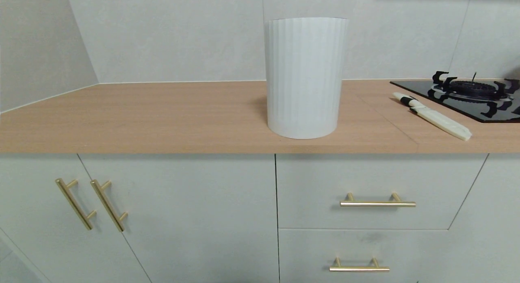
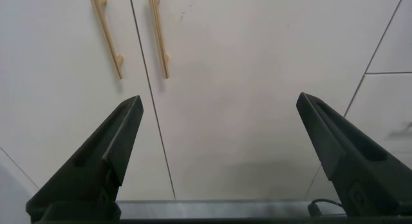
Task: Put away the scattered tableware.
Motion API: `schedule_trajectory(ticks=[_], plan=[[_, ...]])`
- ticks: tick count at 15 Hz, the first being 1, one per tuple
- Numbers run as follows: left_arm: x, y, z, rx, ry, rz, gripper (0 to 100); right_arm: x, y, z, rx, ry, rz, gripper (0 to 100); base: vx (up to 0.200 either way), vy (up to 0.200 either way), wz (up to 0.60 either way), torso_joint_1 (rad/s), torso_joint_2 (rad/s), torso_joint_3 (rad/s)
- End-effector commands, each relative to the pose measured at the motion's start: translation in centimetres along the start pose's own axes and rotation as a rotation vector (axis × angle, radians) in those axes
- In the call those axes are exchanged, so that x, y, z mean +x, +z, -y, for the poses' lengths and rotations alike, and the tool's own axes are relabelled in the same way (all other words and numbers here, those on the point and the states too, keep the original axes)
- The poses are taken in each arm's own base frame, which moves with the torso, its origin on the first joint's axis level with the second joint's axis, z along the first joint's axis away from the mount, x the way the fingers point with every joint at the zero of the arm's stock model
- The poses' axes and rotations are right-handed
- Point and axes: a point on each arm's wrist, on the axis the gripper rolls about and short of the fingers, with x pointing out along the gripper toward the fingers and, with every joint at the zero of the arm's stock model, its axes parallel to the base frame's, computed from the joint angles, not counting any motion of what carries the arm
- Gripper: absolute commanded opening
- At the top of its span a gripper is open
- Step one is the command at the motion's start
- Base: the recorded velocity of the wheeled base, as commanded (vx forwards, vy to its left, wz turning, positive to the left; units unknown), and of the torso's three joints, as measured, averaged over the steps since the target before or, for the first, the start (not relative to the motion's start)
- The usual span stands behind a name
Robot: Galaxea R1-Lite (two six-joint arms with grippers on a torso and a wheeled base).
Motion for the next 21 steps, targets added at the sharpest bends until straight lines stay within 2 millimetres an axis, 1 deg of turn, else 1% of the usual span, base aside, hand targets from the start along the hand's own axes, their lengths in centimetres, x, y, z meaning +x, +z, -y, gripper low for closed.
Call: schedule_trajectory(ticks=[1,12,16,21], plan=[[0.00,0.00,0.00,0.000,0.000,0.000,100,0.01,0.01,0.00,0.000,0.000,-0.001,100,0.200,0.000,0.00,-0.002,0.00,-0.002],[0.00,0.00,0.00,0.000,0.000,0.000,100,0.01,0.01,0.00,0.000,0.000,-0.001,100,0.000,0.000,0.00,0.000,0.00,0.000],[0.00,0.00,0.00,0.000,0.000,0.000,100,0.01,0.01,0.00,0.000,0.000,-0.001,100,0.000,0.000,0.00,0.049,-0.22,-0.231],[0.00,0.00,0.00,0.000,0.000,0.000,100,0.01,0.01,0.00,0.000,0.000,-0.001,100,0.000,0.000,0.00,0.173,-0.51,-0.293]])
